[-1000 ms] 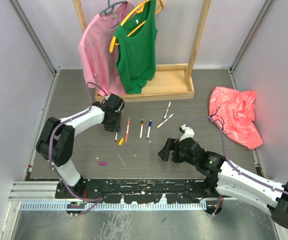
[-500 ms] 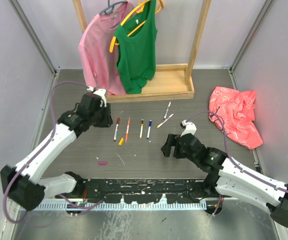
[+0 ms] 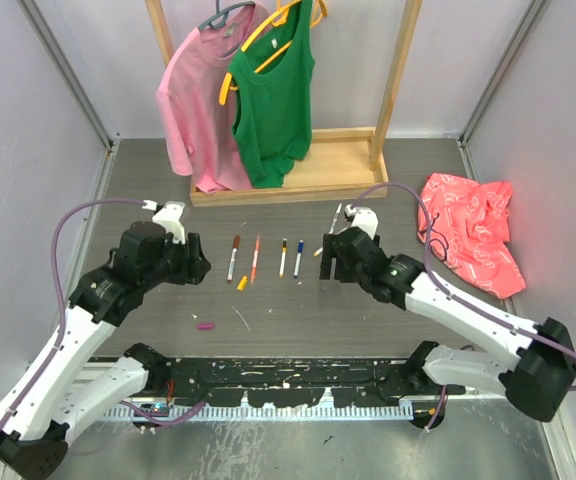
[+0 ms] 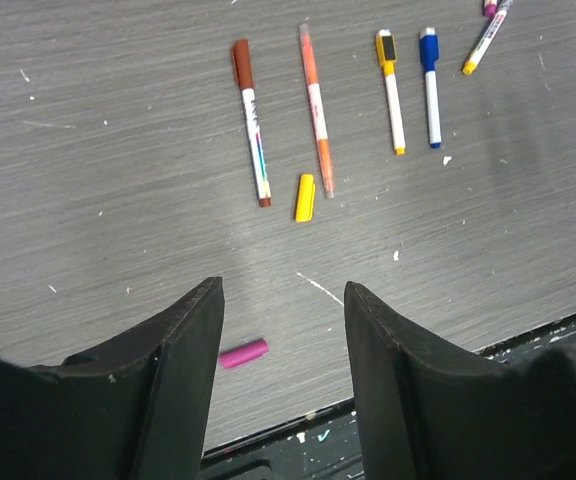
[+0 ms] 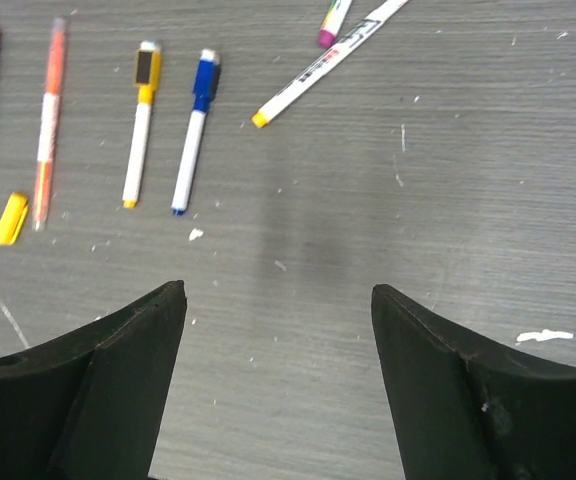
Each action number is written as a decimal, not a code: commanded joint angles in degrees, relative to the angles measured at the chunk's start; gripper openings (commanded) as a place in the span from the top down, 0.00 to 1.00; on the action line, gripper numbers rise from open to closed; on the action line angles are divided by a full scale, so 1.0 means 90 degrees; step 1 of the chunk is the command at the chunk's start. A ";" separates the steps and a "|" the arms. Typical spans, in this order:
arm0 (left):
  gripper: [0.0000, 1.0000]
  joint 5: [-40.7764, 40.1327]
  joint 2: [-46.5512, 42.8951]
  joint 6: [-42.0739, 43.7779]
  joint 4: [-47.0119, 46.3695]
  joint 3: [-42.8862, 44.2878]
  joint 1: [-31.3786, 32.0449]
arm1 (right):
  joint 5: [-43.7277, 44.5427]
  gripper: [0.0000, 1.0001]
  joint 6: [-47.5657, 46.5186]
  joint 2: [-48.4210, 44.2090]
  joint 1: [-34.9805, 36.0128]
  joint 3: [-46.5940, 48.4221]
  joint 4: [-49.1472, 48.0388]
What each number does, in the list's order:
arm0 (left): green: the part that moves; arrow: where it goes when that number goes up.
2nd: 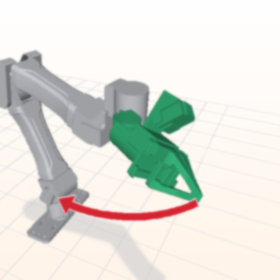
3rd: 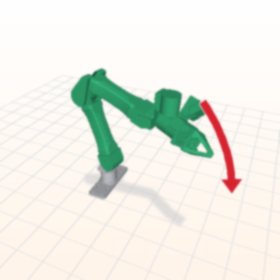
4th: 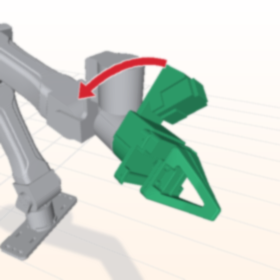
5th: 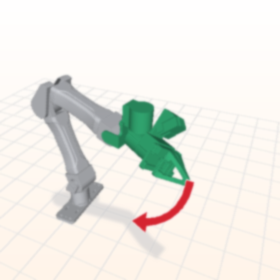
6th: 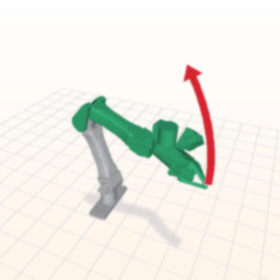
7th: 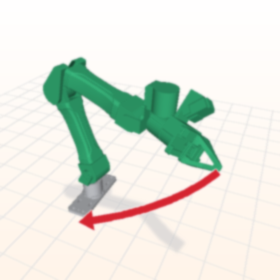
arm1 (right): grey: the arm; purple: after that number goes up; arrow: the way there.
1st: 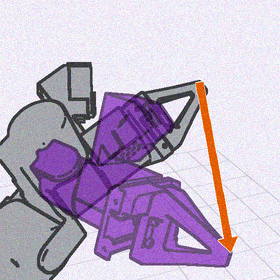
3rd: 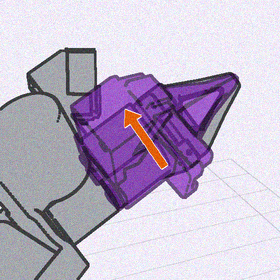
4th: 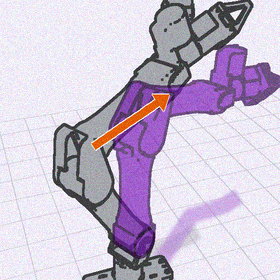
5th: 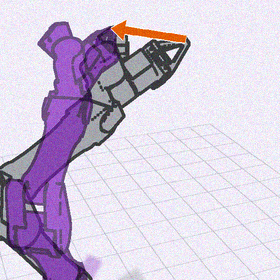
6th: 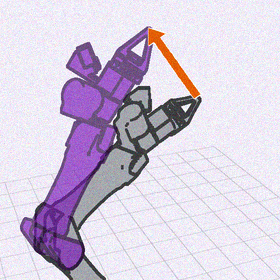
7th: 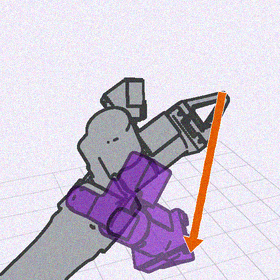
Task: Insert the pens into the pen caps
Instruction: Place the pen at the center of the board, then pick up the pen from the center of the board.
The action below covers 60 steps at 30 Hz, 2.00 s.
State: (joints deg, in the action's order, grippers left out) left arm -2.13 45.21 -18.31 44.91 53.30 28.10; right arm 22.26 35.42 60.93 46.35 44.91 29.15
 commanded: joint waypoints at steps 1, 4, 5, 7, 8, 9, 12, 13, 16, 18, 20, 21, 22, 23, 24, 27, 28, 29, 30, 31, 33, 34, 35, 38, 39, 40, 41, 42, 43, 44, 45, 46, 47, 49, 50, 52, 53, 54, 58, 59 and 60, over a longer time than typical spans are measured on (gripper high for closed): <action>0.47 0.0005 -0.0418 0.0205 0.0085 -0.0161 -0.0026 | 0.0188 0.20 0.0027 0.0660 -0.0409 0.0619 -0.0181; 0.46 0.0107 -0.0406 0.0304 -0.0015 -0.0167 -0.0026 | 0.0424 0.20 0.0646 0.1216 -0.0676 0.0857 -0.0219; 0.47 0.0101 -0.0363 0.0321 -0.0005 -0.0175 -0.0026 | 0.0445 0.20 0.0789 0.1404 -0.0754 0.0923 -0.0250; 0.48 0.0155 -0.0285 0.0333 0.0034 -0.0194 -0.0026 | 0.0417 0.20 0.1062 0.1823 -0.0924 0.1113 -0.0313; 0.49 0.0187 -0.0253 0.0337 0.0035 -0.0196 -0.0024 | 0.0401 0.20 0.1157 0.2029 -0.1006 0.1230 -0.0324; 0.50 0.0236 -0.0240 0.0351 0.0032 -0.0197 -0.0020 | 0.0394 0.20 0.1212 0.2259 -0.1074 0.1343 -0.0324; 0.50 0.0254 -0.0255 0.0354 -0.0018 -0.0232 -0.0021 | 0.0514 0.23 0.1230 0.2982 -0.1126 0.1777 -0.0269; 0.50 0.0249 -0.0266 0.0354 -0.0032 -0.0229 -0.0018 | 0.0595 0.25 0.1235 0.3158 -0.1126 0.1895 -0.0239; 0.50 0.0280 -0.0305 0.0352 -0.0057 -0.0249 -0.0014 | 0.0746 0.28 0.1239 0.3623 -0.1158 0.2197 -0.0251; 0.50 0.0300 -0.0307 0.0354 -0.0067 -0.0256 -0.0016 | 0.0819 0.27 0.1260 0.3889 -0.1168 0.2384 -0.0243; 0.50 0.0311 -0.0299 0.0349 -0.0068 -0.0265 -0.0016 | 0.0932 0.27 0.1346 0.4149 -0.1172 0.2572 -0.0156; 0.51 0.0306 -0.0292 0.0350 -0.0059 -0.0258 -0.0010 | 0.1019 0.28 0.1454 0.4268 -0.1174 0.2657 -0.0027; 0.51 0.0305 -0.0288 0.0349 -0.0053 -0.0255 -0.0016 | 0.1093 0.28 0.1531 0.4390 -0.1177 0.2745 0.0050; 0.51 0.0310 -0.0279 0.0347 -0.0049 -0.0255 -0.0015 | 0.1125 0.29 0.1557 0.4489 -0.1182 0.2797 0.0082; 0.51 0.0312 -0.0278 0.0350 -0.0048 -0.0252 -0.0016 | 0.1140 0.29 0.1572 0.4593 -0.1178 0.2856 0.0090; 0.52 0.0308 -0.0285 0.0340 -0.0040 -0.0256 -0.0016 | 0.1130 0.32 0.1577 0.4859 -0.1193 0.3005 0.0105; 0.52 0.0299 -0.0292 0.0339 -0.0038 -0.0250 -0.0016 | 0.1137 0.33 0.1581 0.4937 -0.1187 0.3056 0.0126; 0.52 0.0285 -0.0296 0.0344 -0.0038 -0.0257 -0.0016 | 0.1158 0.35 0.1581 0.5006 -0.1186 0.3102 0.0139; 0.52 0.0279 -0.0305 0.0335 -0.0038 -0.0258 -0.0016 | 0.1166 0.36 0.1582 0.5055 -0.1188 0.3127 0.0133; 0.53 0.0276 -0.0306 0.0335 -0.0038 -0.0262 -0.0016 | 0.1174 0.37 0.1582 0.5102 -0.1185 0.3139 0.0136; 0.53 0.0276 -0.0306 0.0335 -0.0038 -0.0258 -0.0016 | 0.1186 0.38 0.1573 0.5159 -0.1197 0.3128 0.0117; 0.53 0.0280 -0.0299 0.0335 -0.0038 -0.0262 -0.0016 | 0.1188 0.38 0.1564 0.5172 -0.1210 0.3102 0.0084; 0.53 0.0273 -0.0298 0.0335 -0.0038 -0.0267 -0.0016 | 0.1189 0.40 0.1563 0.5174 -0.1217 0.3071 0.0053; 0.53 0.0272 -0.0280 0.0324 -0.0036 -0.0259 -0.0016 | 0.1171 0.44 0.1538 0.5182 -0.1260 0.2988 -0.0004; 0.53 0.0267 -0.0279 0.0324 -0.0038 -0.0268 -0.0016 | 0.1147 0.45 0.1538 0.5183 -0.1276 0.2955 -0.0001; 0.53 0.0269 -0.0269 0.0325 -0.0041 -0.0276 -0.0016 | 0.1129 0.45 0.1531 0.5184 -0.1295 0.2921 -0.0004; 0.53 0.0275 -0.0260 0.0322 -0.0034 -0.0272 -0.0016 | 0.1107 0.46 0.1517 0.5184 -0.1320 0.2882 -0.0030; 0.53 0.0270 -0.0251 0.0325 -0.0038 -0.0270 -0.0016 | 0.1076 0.47 0.1523 0.5175 -0.1340 0.2839 -0.0043; 0.53 0.0275 -0.0248 0.0322 -0.0038 -0.0274 -0.0016 | 0.1043 0.48 0.1510 0.5161 -0.1351 0.2784 -0.0074; 0.53 0.0270 -0.0238 0.0316 -0.0047 -0.0275 -0.0016 | 0.1014 0.48 0.1505 0.5150 -0.1367 0.2734 -0.0109; 0.53 0.0269 -0.0238 0.0310 -0.0048 -0.0275 -0.0016 | 0.0984 0.49 0.1494 0.5145 -0.1379 0.2690 -0.0141; 0.53 0.0273 -0.0238 0.0315 -0.0048 -0.0269 -0.0016 | 0.0959 0.49 0.1487 0.5145 -0.1387 0.2644 -0.0156; 0.53 0.0268 -0.0230 0.0313 -0.0048 -0.0270 -0.0016 | 0.0917 0.50 0.1469 0.5144 -0.1397 0.2614 -0.0179; 0.53 0.0274 -0.0229 0.0310 -0.0048 -0.0273 -0.0016 | 0.0871 0.52 0.1450 0.5144 -0.1425 0.2557 -0.0191; 0.53 0.0274 -0.0229 0.0314 -0.0048 -0.0277 -0.0016 | 0.0858 0.53 0.1446 0.5140 -0.1428 0.2537 -0.0192; 0.53 0.0270 -0.0224 0.0314 -0.0048 -0.0273 -0.0016 | 0.0872 0.54 0.1439 0.5095 -0.1438 0.2479 -0.0189; 0.53 0.0274 -0.0219 0.0315 -0.0050 -0.0277 -0.0016 | 0.0883 0.56 0.1435 0.5059 -0.1441 0.2430 -0.0190; 0.53 0.0271 -0.0214 0.0314 -0.0057 -0.0280 -0.0014 | 0.0895 0.57 0.1426 0.5020 -0.1437 0.2398 -0.0191; 0.53 0.0278 -0.0190 0.0315 -0.0053 -0.0278 -0.0016 | 0.0938 0.65 0.1442 0.4808 -0.1463 0.2164 -0.0189; 0.54 0.0276 -0.0190 0.0313 -0.0062 -0.0282 -0.0016 | 0.0944 0.67 0.1449 0.4745 -0.1472 0.2096 -0.0197; 0.54 0.0277 -0.0189 0.0315 -0.0062 -0.0283 -0.0016 | 0.0941 0.69 0.1452 0.4677 -0.1491 0.2021 -0.0196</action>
State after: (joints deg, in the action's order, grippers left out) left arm -0.16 43.59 -15.77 46.13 50.74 28.10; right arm 29.76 48.27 106.45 33.56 65.80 25.78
